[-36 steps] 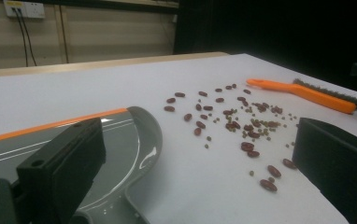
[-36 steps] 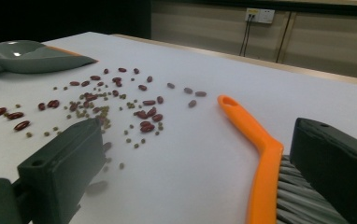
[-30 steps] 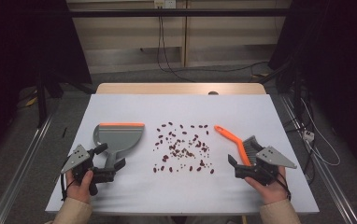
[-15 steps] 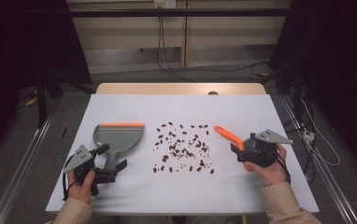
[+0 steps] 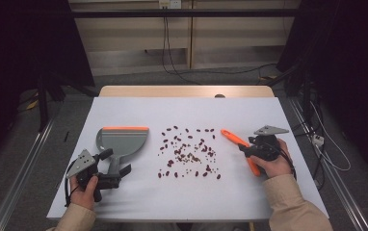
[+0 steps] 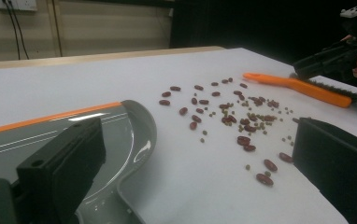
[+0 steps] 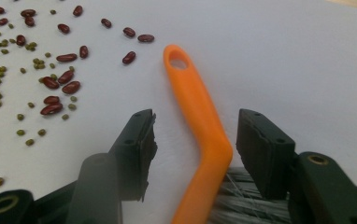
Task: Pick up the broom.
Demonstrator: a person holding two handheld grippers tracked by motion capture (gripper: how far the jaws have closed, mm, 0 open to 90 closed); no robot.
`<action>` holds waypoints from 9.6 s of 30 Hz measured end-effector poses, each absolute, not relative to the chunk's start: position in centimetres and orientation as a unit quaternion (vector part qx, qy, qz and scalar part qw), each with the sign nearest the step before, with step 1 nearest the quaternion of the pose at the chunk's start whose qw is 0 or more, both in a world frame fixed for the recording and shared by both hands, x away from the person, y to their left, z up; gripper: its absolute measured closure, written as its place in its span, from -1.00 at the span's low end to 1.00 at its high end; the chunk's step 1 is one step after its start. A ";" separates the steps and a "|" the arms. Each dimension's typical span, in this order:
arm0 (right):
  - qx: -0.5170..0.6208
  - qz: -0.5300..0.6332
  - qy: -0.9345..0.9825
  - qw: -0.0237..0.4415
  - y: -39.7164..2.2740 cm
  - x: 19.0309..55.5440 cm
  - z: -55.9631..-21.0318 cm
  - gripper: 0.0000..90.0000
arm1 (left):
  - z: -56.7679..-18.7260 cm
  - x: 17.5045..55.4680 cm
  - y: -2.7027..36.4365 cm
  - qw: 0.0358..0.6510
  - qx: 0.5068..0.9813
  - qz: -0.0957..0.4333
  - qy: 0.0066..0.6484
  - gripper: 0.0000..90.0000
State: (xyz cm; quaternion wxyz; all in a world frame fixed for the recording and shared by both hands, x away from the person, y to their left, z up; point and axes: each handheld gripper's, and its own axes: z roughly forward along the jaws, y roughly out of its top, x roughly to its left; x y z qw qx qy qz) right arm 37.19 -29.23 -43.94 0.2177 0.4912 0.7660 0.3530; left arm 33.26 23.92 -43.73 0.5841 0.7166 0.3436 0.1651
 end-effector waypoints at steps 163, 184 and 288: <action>0.381 0.576 0.703 0.168 -15.2 39.4 -35.0 -0.23 | -40.0 37.6 7.9 0.520 0.771 0.125 0.345 0.57; 0.497 0.554 0.656 0.124 -11.2 39.4 -37.9 -0.36 | -39.9 36.4 7.3 0.529 0.754 0.182 0.343 0.54; 0.514 0.353 0.761 0.177 -25.4 41.7 -40.1 0.58 | -41.4 35.4 24.5 0.514 0.774 0.137 0.344 -0.91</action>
